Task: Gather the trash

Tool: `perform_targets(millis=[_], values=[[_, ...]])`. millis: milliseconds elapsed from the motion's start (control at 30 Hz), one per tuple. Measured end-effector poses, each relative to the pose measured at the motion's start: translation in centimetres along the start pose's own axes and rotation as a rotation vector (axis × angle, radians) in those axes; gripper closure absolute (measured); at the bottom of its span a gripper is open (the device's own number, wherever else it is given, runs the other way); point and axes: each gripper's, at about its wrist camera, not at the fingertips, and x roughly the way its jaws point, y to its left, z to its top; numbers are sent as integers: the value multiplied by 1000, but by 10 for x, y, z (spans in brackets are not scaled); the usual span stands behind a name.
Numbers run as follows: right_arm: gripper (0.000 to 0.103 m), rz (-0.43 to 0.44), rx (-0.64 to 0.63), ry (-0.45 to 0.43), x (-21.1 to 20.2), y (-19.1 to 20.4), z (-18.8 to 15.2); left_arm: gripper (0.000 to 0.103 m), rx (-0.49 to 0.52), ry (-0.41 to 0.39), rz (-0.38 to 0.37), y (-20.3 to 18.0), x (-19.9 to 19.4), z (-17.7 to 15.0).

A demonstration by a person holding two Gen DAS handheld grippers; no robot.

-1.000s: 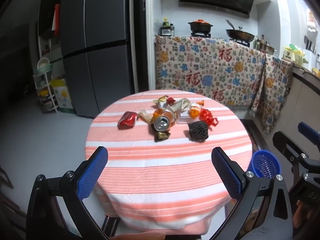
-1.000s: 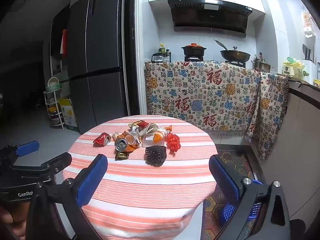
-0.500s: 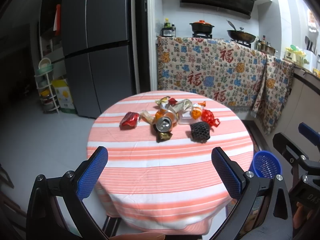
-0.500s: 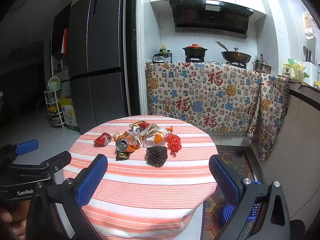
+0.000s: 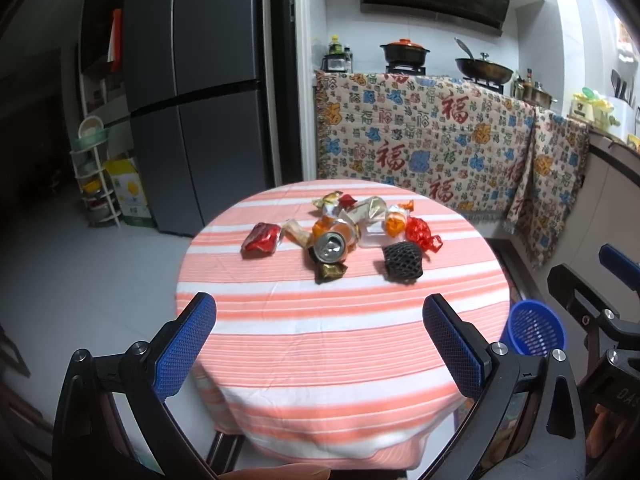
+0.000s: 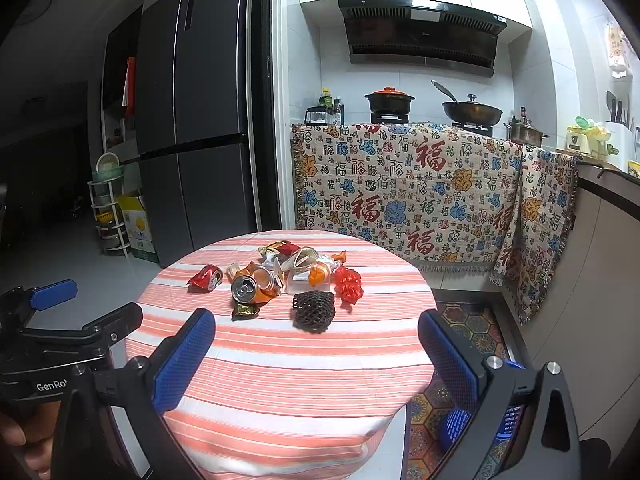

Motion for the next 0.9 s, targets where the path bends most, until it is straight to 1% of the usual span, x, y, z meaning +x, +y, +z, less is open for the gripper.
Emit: perform_targets(millis=[900], values=[[0,-7,8,3,3,4,3,0,1,0,1,-5,-3,-7]])
